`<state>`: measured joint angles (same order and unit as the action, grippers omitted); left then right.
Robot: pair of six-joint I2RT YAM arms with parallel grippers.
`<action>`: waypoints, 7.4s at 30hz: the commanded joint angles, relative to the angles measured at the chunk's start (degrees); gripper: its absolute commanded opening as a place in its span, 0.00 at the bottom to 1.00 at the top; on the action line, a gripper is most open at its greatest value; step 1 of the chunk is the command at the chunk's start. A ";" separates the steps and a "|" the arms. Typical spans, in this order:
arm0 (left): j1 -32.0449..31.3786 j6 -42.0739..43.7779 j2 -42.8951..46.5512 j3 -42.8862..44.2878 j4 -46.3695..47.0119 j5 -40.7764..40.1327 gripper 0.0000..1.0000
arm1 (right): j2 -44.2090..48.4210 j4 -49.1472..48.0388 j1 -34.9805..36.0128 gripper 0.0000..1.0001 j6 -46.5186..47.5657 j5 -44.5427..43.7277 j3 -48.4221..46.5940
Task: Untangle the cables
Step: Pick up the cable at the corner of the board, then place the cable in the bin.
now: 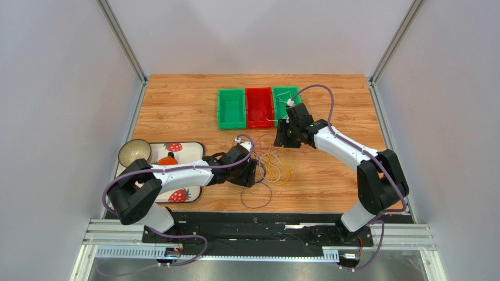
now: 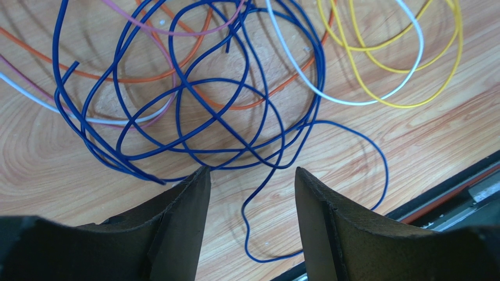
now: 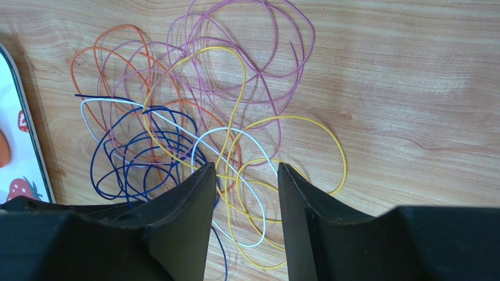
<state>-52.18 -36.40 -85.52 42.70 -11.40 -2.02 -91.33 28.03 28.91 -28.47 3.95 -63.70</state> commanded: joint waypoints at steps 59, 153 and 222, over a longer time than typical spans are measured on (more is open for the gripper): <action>-2.84 17.34 38.50 28.60 -12.95 2.11 0.00 | 1.15 0.71 -0.08 0.46 1.13 -2.36 -2.83; -0.11 13.81 28.03 24.26 -24.46 -19.07 0.00 | -0.69 0.01 -0.25 0.46 0.96 -1.57 -2.57; 31.35 17.60 -13.35 62.16 -11.28 -6.77 0.00 | 0.27 0.01 -0.08 0.45 -2.91 4.23 -1.69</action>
<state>-21.69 -16.80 -95.68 104.53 -26.33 -9.17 -93.23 29.69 28.82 -30.87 6.72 -64.55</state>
